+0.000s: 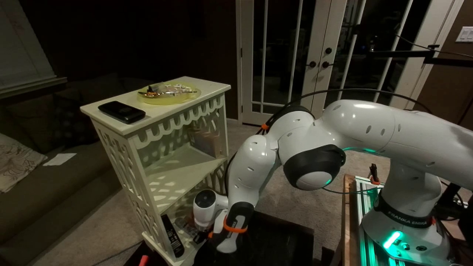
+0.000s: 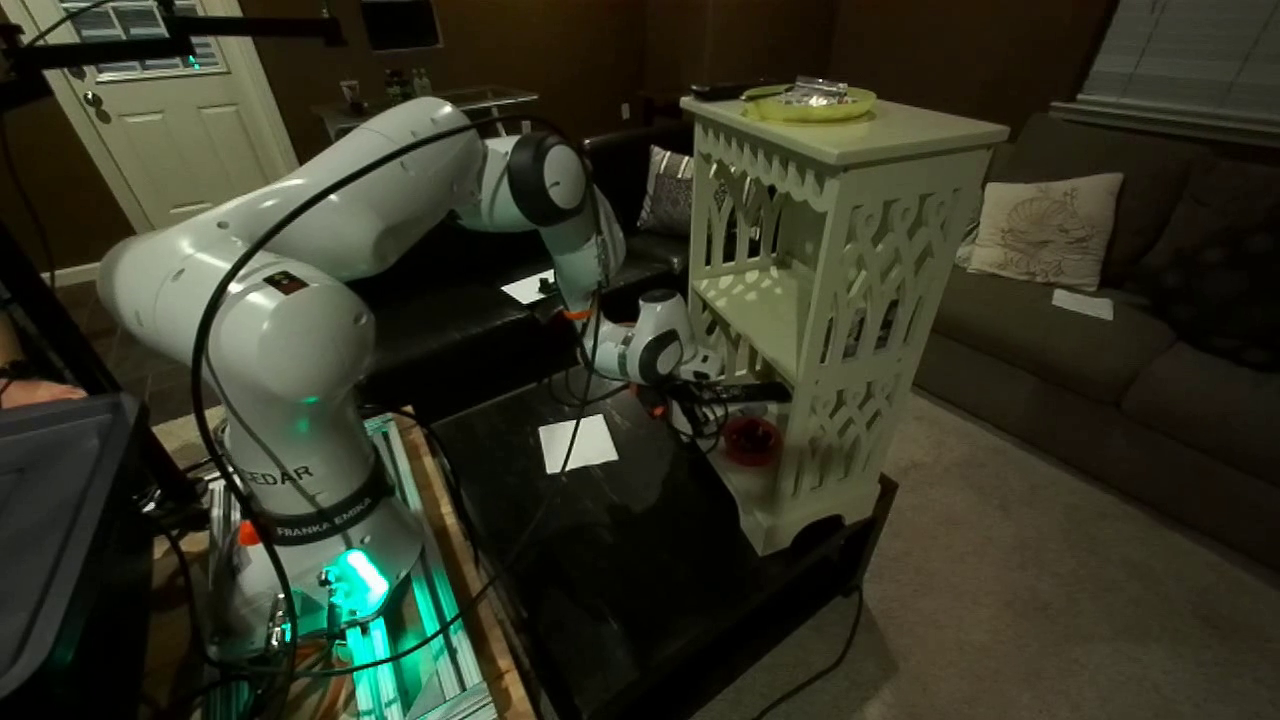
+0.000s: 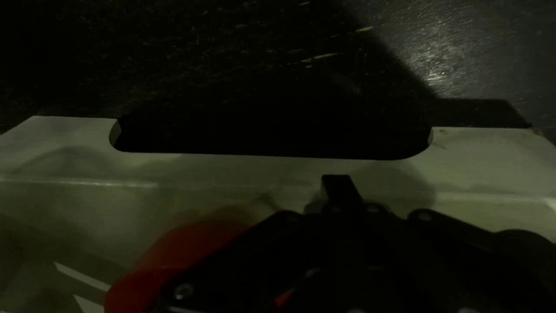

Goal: Push the grey remote backwards slightly

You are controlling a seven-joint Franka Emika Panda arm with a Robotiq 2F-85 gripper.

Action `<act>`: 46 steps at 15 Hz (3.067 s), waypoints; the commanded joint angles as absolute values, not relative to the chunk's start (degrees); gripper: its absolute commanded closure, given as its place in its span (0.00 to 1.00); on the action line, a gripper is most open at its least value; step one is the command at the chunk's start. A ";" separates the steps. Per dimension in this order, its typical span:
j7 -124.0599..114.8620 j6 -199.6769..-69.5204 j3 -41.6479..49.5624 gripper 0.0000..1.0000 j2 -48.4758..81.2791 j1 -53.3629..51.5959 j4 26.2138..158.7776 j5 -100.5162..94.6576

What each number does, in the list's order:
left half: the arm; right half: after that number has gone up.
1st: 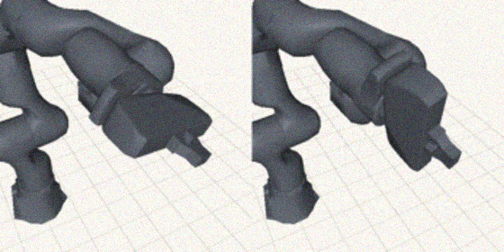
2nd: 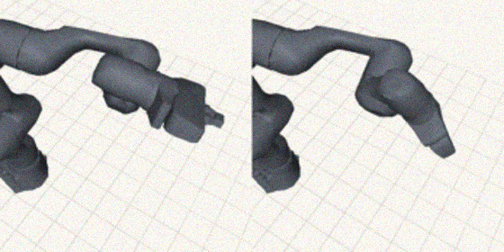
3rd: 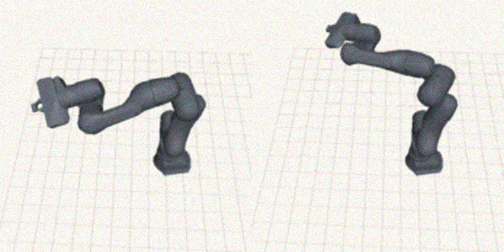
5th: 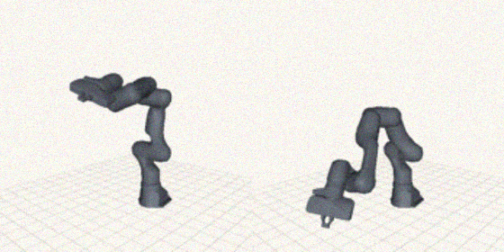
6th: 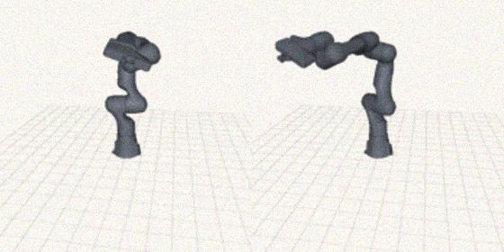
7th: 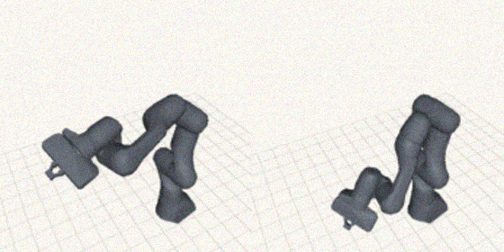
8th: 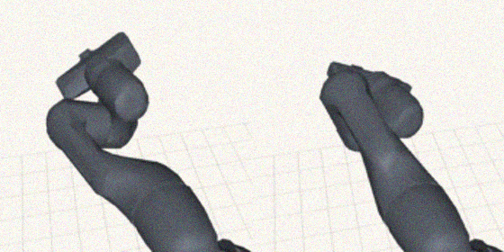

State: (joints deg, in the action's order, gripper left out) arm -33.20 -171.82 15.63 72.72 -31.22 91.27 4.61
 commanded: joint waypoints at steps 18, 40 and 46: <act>-29.44 -160.61 11.57 1.00 75.18 -25.76 81.56 4.30; -28.64 -161.91 12.56 1.00 74.14 -28.51 83.55 4.24; -29.38 -164.64 11.63 1.00 64.96 -31.46 100.43 4.10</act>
